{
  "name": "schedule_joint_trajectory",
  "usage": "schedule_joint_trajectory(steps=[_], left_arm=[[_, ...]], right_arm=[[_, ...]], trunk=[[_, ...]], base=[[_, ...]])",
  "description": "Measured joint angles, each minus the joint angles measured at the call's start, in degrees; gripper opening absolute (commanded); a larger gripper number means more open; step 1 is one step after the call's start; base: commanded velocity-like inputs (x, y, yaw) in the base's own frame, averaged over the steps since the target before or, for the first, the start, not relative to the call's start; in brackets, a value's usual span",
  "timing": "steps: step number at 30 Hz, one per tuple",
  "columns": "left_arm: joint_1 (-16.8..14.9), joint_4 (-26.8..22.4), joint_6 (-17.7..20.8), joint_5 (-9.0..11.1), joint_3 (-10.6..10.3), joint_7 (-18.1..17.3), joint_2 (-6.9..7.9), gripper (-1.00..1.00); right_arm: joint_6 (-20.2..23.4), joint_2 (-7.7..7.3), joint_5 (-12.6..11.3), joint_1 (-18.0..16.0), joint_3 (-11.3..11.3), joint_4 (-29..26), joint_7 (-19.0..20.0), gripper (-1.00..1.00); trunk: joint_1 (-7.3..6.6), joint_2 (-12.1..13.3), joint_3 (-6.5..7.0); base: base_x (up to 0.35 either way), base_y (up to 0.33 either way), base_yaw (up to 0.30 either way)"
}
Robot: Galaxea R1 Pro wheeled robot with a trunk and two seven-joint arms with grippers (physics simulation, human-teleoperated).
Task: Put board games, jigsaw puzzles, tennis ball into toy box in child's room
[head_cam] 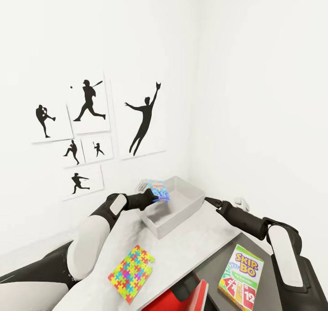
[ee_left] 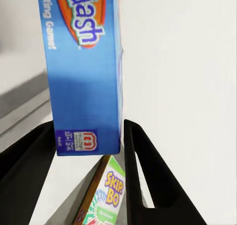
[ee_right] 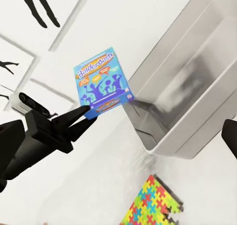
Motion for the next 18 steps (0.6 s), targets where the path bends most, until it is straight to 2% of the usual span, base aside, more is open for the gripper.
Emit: schedule_joint_trajectory(steps=[18], left_arm=[[0.0,-0.2,0.2,-0.2,0.0,-0.3,0.27,-1.00]], right_arm=[[-0.5,0.09,0.0,0.0,0.1,0.0,0.1,1.00]], trunk=[[0.00,0.0,0.00]], base=[[0.000,0.000,0.000]])
